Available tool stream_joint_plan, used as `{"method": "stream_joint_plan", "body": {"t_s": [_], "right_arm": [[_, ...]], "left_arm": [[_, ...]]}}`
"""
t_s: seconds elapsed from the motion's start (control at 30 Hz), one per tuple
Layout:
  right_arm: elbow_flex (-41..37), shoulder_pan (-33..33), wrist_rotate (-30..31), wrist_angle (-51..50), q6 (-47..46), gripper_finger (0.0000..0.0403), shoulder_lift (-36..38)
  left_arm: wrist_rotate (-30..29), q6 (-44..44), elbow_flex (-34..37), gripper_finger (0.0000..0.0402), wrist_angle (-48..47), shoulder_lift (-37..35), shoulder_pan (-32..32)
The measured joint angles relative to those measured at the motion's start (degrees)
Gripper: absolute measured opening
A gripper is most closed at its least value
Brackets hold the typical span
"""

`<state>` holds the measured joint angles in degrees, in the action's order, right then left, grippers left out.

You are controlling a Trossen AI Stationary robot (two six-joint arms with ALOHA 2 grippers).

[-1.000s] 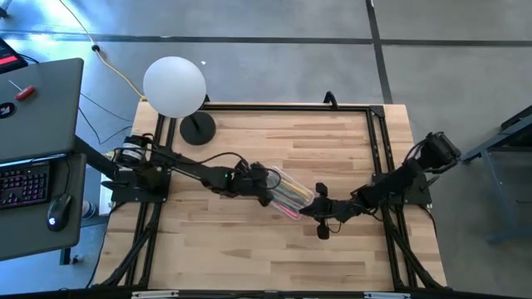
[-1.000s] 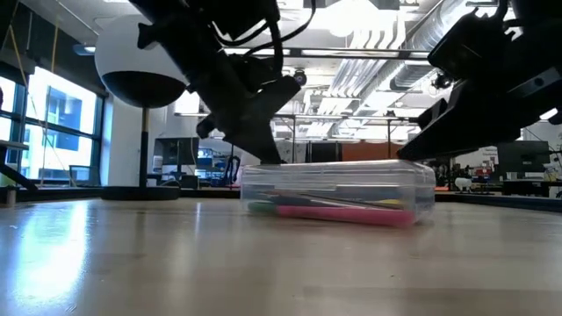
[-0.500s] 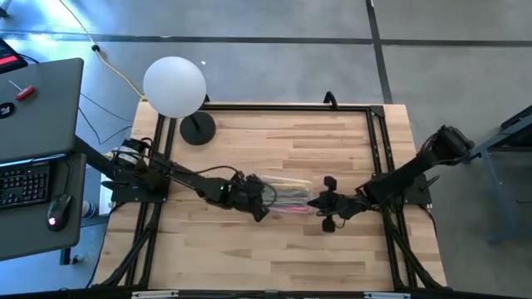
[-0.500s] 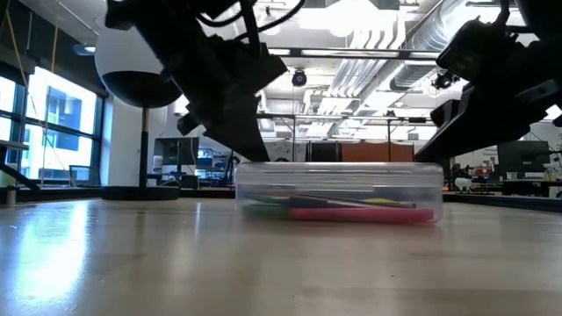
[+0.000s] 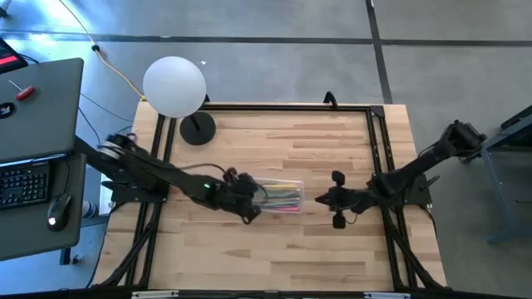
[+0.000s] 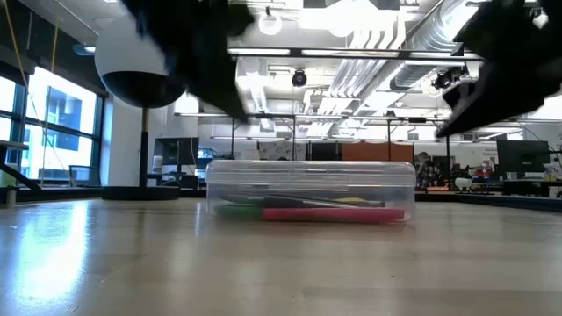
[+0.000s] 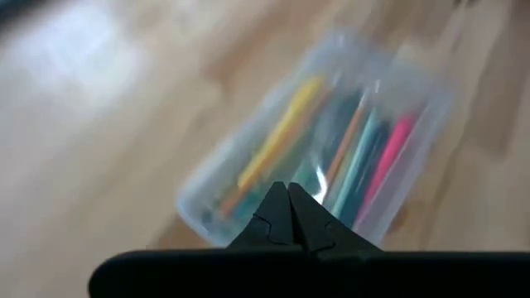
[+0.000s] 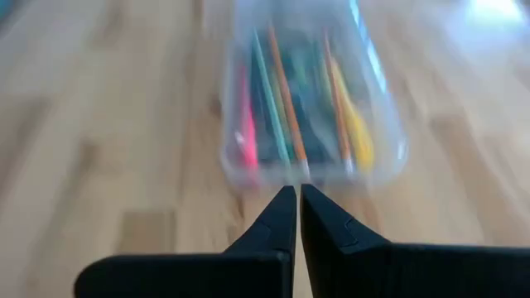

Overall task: Pick & place school supplies into a supply box
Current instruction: Return to Home Position

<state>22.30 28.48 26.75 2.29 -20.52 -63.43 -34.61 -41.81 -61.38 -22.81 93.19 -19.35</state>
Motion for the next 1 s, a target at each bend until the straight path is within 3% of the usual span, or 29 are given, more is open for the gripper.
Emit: {"method": "stream_joint_plan", "body": {"t_s": [0.17, 0.33, 0.5, 0.63, 0.73, 0.9, 1.0], "right_arm": [[0.0, 0.6, 2.6, -3.2, 5.8, 0.0, 9.3], [0.0, 0.4, 4.9, -10.3, 9.6, 0.0, 20.7], [0.1, 0.6, 4.4, -15.2, 14.5, 0.0, 33.8], [0.1, 0.6, 4.3, -19.8, 18.9, 0.0, 43.4], [0.1, 0.5, 1.6, -22.2, 20.1, 0.0, 49.0], [-2.3, 0.6, -12.5, -17.6, 21.0, 0.0, 55.1], [-4.6, 0.4, -12.0, -13.2, 21.1, 0.0, 56.7]], "left_arm": [[-6.6, 2.9, -1.7, 0.001, -8.5, -11.4, -2.4], [-18.0, 1.1, -2.9, 0.001, -24.7, -24.7, -6.3], [-17.2, -0.4, -1.6, 0.001, -37.5, -36.7, -11.6], [-14.5, 3.5, 4.4, 0.0016, -42.2, -48.0, -17.3], [-13.3, 8.2, 12.7, 0.0017, -35.1, -57.7, -21.2], [-12.2, 26.6, 31.8, 0.0013, -6.7, -75.2, -24.7], [-12.0, 36.5, 41.9, 0.0017, 7.9, -83.3, -24.5]]}}
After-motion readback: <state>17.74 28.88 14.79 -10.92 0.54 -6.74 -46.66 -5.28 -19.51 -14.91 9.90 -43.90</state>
